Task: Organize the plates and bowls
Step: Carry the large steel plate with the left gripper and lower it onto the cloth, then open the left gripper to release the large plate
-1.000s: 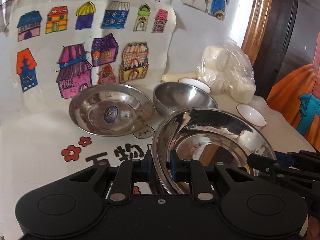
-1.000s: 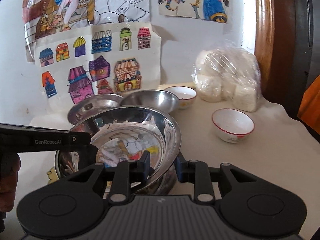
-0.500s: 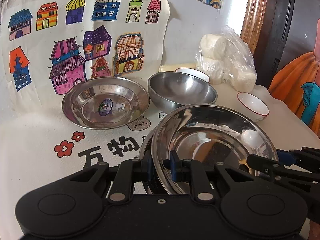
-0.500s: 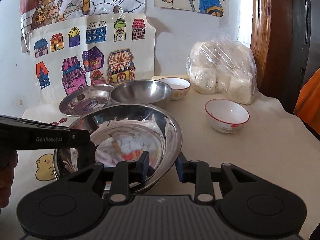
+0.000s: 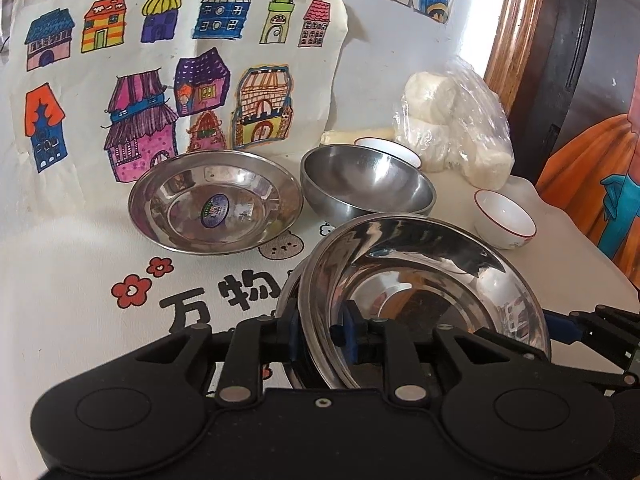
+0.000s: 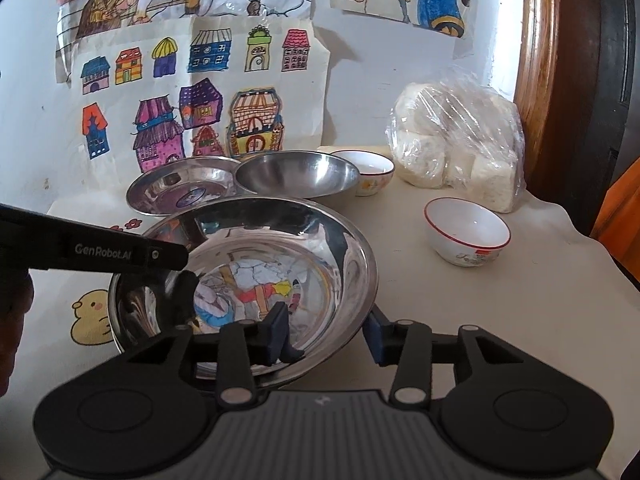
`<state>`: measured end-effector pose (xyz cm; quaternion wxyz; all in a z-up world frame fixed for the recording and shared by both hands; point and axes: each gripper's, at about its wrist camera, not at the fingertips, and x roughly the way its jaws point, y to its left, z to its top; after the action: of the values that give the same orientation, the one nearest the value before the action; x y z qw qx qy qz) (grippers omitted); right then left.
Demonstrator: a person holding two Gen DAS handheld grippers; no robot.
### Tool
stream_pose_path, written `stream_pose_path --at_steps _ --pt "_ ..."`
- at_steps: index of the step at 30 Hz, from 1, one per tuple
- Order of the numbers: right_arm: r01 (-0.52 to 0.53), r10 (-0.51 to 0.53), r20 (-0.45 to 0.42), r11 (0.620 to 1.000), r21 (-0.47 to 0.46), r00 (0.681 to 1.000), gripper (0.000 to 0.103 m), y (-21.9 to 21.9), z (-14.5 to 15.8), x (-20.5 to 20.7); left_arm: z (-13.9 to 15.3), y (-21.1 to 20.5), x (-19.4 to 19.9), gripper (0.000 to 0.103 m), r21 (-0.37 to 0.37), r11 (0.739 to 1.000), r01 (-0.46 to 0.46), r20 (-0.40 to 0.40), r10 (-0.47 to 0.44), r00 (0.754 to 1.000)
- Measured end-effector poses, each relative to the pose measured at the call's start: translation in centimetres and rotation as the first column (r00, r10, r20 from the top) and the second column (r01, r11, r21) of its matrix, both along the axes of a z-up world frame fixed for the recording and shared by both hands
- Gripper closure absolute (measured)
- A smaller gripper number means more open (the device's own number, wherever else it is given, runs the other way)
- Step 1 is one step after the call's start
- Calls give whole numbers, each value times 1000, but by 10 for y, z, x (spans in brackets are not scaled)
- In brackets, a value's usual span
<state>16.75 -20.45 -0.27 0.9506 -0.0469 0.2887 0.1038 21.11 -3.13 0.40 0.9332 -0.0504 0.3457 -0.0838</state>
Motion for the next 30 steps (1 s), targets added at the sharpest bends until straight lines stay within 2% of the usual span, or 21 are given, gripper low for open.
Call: stream_pose_path --at_steps 8,10,15,18,19,20,21,26,30 --pt "-20 20 14 1000 -19 1000 52 5 -2 -2 0 1 -4 69 -12 1000 -3 0 3 1000" --pt "-23 24 22 999 -30 999 44 6 -1 -3 1 1 -5 66 -13 1000 -2 1 2 1000" --pt "-39 42 45 997 -74 998 34 14 -1 -8 3 0 -9 56 -22 1000 8 11 -8 1000" --pt "-48 51 43 996 -70 998 30 16 -1 -9 6 1 -11 47 -45 999 18 16 -18 1000" --pt "-50 53 44 996 -69 998 29 16 0 -9 7 1 -13 39 -46 999 17 21 -16 1000" --pt "-50 54 46 996 -69 998 28 16 0 -9 8 0 -14 27 -31 1000 3 29 -2 1000" --pt "-53 56 47 996 -67 997 27 16 0 -10 9 0 -16 23 -17 1000 -12 43 13 999" --pt "-56 59 52 997 -62 997 24 15 1 -11 10 5 -17 18 -22 1000 -13 52 14 999" --pt "-48 52 67 997 -54 996 18 14 3 -14 11 13 -19 5 -31 999 -36 60 38 997"
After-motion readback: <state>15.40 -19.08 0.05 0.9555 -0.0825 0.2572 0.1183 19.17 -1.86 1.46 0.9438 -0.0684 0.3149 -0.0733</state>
